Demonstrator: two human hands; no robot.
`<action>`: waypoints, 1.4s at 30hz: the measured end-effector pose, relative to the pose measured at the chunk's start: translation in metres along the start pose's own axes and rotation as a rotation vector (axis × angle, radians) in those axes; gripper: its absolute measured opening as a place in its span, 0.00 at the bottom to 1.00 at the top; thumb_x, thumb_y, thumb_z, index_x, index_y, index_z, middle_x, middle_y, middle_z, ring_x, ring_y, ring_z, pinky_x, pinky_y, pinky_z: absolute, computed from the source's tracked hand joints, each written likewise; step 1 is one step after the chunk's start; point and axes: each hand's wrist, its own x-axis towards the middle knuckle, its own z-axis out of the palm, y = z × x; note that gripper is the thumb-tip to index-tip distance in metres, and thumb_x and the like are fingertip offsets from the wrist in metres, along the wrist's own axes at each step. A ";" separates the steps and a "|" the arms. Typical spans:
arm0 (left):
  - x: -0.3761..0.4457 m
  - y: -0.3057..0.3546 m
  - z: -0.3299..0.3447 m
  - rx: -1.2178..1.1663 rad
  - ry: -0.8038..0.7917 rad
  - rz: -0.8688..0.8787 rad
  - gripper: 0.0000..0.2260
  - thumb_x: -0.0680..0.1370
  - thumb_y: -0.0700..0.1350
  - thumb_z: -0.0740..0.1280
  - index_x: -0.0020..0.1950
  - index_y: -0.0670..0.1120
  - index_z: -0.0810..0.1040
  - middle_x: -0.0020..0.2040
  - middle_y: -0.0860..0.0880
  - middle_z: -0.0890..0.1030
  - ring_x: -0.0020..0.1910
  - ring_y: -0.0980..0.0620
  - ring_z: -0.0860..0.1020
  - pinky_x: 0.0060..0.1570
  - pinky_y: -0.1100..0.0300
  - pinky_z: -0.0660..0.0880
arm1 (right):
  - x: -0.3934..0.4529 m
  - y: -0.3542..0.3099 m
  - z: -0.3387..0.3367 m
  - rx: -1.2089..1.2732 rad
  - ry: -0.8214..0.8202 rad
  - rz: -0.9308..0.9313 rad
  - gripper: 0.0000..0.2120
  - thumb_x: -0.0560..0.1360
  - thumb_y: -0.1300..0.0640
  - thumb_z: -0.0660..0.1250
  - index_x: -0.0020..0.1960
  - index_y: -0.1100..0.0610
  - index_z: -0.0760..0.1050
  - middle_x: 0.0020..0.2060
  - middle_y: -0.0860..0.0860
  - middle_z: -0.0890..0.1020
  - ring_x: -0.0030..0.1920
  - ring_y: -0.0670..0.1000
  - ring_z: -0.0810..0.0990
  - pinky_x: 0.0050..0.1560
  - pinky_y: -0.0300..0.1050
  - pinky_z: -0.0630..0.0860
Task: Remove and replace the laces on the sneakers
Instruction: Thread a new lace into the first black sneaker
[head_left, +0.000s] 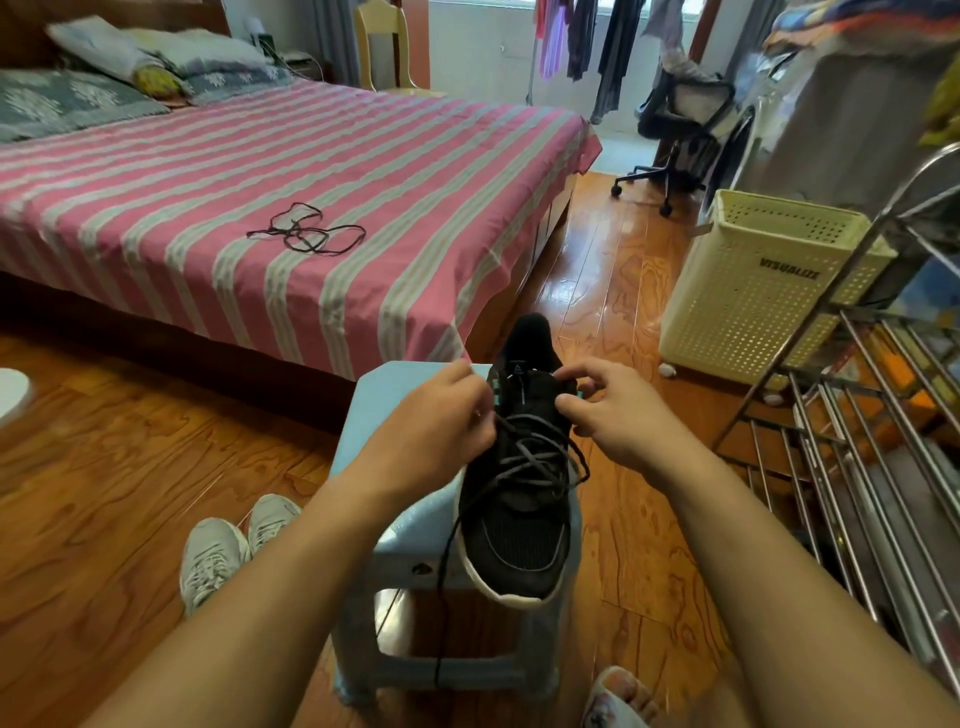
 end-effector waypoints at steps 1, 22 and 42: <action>-0.003 -0.009 0.000 -0.114 0.040 -0.121 0.05 0.77 0.39 0.69 0.42 0.44 0.75 0.44 0.48 0.76 0.38 0.47 0.80 0.40 0.47 0.80 | -0.001 0.001 -0.001 0.015 -0.012 0.004 0.13 0.78 0.60 0.68 0.61 0.49 0.79 0.50 0.51 0.80 0.47 0.53 0.82 0.47 0.47 0.81; -0.002 0.007 -0.018 -0.920 0.377 -0.875 0.07 0.83 0.39 0.65 0.45 0.43 0.79 0.45 0.47 0.81 0.43 0.52 0.80 0.44 0.60 0.77 | -0.022 -0.006 -0.003 0.080 -0.145 0.348 0.21 0.78 0.38 0.65 0.60 0.51 0.67 0.47 0.57 0.83 0.37 0.54 0.87 0.35 0.47 0.81; -0.003 0.003 -0.036 -0.991 0.337 -0.974 0.10 0.83 0.44 0.65 0.43 0.46 0.80 0.41 0.49 0.77 0.42 0.52 0.74 0.49 0.55 0.71 | -0.003 -0.010 0.002 -0.136 0.009 -0.139 0.08 0.80 0.54 0.68 0.47 0.55 0.84 0.33 0.43 0.78 0.32 0.39 0.73 0.36 0.36 0.67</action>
